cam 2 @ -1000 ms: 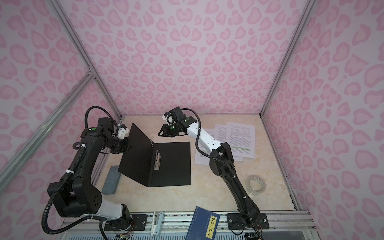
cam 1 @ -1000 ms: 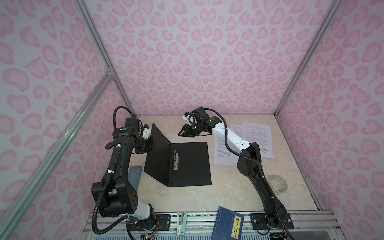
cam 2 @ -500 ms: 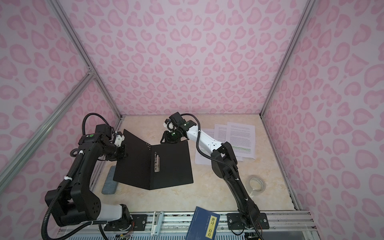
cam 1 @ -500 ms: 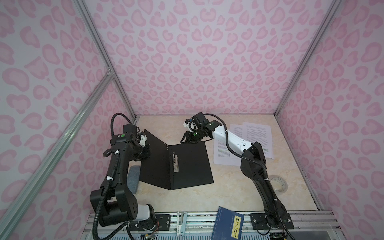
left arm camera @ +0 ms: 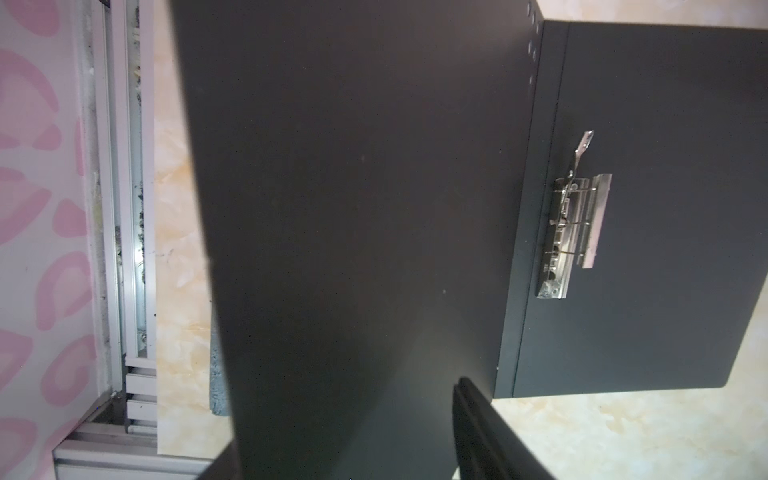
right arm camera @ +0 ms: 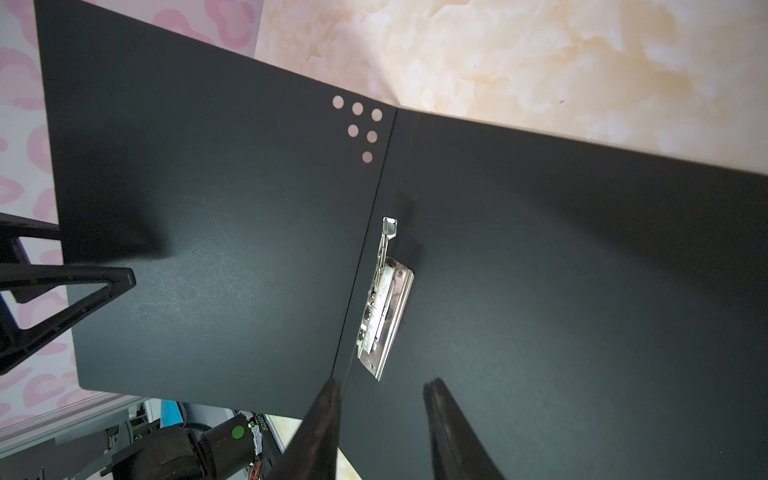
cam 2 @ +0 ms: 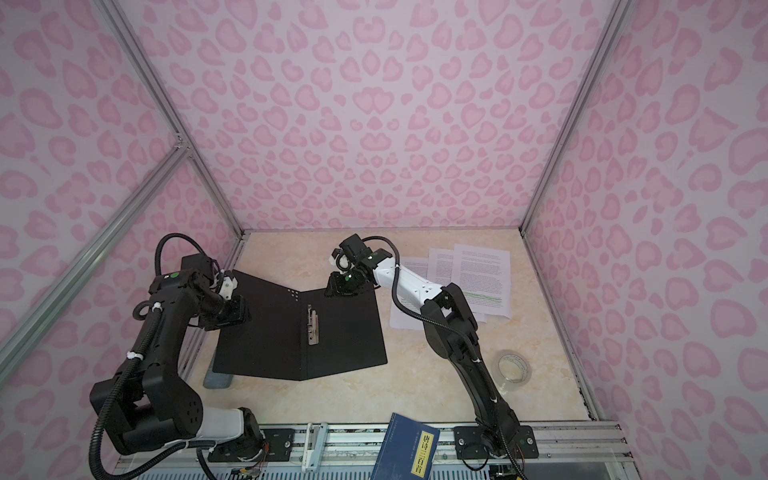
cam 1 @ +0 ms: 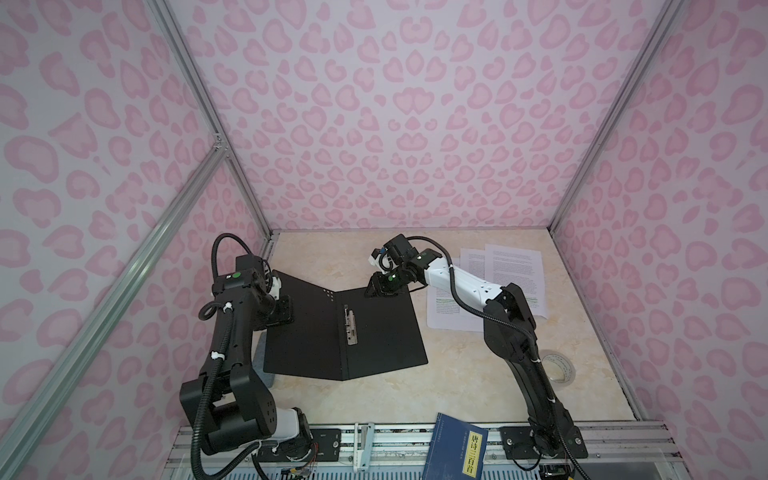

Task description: Put the files into the folder

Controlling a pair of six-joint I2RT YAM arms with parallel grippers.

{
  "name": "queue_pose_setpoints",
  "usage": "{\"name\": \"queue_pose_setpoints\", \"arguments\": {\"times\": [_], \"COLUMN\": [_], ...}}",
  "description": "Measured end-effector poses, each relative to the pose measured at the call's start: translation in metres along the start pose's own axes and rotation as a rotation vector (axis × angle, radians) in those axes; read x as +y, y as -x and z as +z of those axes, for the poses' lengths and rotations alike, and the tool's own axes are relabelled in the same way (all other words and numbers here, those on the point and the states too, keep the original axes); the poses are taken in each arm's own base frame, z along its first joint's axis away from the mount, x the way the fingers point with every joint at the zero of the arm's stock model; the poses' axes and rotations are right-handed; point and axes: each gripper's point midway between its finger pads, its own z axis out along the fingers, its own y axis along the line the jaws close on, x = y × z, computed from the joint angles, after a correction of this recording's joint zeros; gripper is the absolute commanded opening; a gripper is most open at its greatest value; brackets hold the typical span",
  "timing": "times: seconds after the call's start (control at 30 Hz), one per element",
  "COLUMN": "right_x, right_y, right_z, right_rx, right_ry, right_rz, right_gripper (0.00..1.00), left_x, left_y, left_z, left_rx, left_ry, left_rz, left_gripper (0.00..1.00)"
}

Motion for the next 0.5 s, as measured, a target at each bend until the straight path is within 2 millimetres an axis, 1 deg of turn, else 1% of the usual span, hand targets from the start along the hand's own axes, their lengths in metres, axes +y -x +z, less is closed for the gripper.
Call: {"name": "queue_pose_setpoints", "arguments": {"times": [0.07,0.17,0.27,0.37,0.5], "right_x": [-0.004,-0.014,-0.019,-0.033,-0.059], "right_y": [-0.004,-0.012,-0.014,-0.017,-0.023], "right_z": [0.001,-0.003,-0.009,-0.015,-0.026], "right_rx": [0.007,0.015,0.004,-0.003,-0.01], "right_ry": [-0.014,-0.055,-0.089,-0.14,-0.215], "right_rz": [0.001,0.012,0.002,0.022,0.069], "right_gripper": [0.38,0.38,0.38,0.39,0.4], "left_x": [0.003,0.009,0.014,0.02,0.028], "left_y": [0.0,0.001,0.003,0.006,0.01], "left_z": [0.001,0.003,0.006,0.008,0.01], "left_rx": [0.0,0.002,0.005,0.001,-0.002], "left_ry": [0.013,0.04,0.068,0.093,0.129], "left_rz": [-0.003,0.002,0.01,0.008,0.007], "left_gripper": [0.77,0.8,0.83,0.87,0.9]}}
